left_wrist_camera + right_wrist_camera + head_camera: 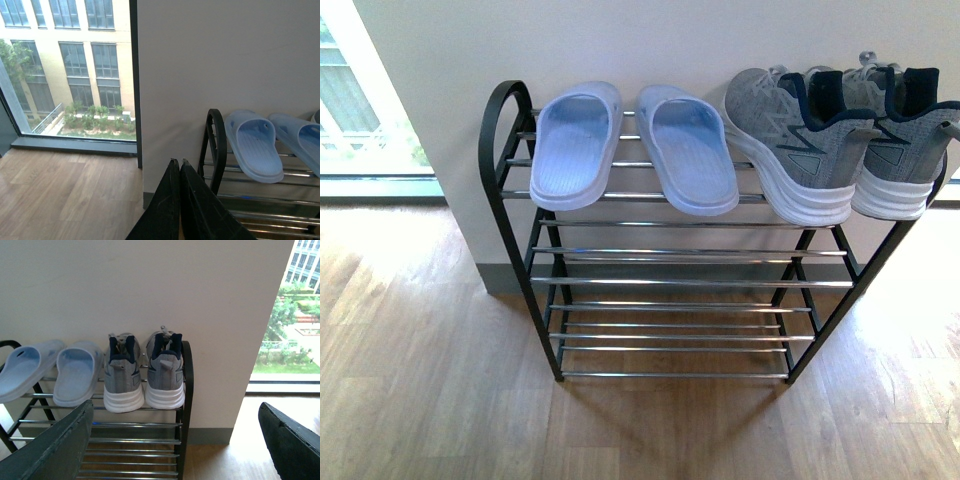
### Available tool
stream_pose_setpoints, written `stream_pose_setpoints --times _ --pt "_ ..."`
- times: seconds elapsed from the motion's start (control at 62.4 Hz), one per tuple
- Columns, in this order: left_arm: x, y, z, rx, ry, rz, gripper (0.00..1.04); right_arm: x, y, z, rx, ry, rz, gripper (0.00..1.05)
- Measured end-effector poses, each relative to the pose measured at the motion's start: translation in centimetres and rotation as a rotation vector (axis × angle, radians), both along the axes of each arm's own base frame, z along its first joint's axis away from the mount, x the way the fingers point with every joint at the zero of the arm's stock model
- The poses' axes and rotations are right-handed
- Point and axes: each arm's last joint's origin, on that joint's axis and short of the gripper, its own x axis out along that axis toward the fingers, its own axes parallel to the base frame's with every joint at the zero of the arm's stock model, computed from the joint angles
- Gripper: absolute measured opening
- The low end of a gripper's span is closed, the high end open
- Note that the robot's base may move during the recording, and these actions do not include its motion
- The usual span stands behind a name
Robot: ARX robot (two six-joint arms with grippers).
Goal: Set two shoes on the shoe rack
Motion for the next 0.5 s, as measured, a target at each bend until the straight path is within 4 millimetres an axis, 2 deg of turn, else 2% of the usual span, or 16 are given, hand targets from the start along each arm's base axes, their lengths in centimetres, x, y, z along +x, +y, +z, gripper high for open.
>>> stream_pose_setpoints --times 0.497 --pt "-1.3 0.0 0.1 0.000 -0.005 0.000 0.01 0.0 0.0 0.0 0.000 0.000 0.000 0.95"
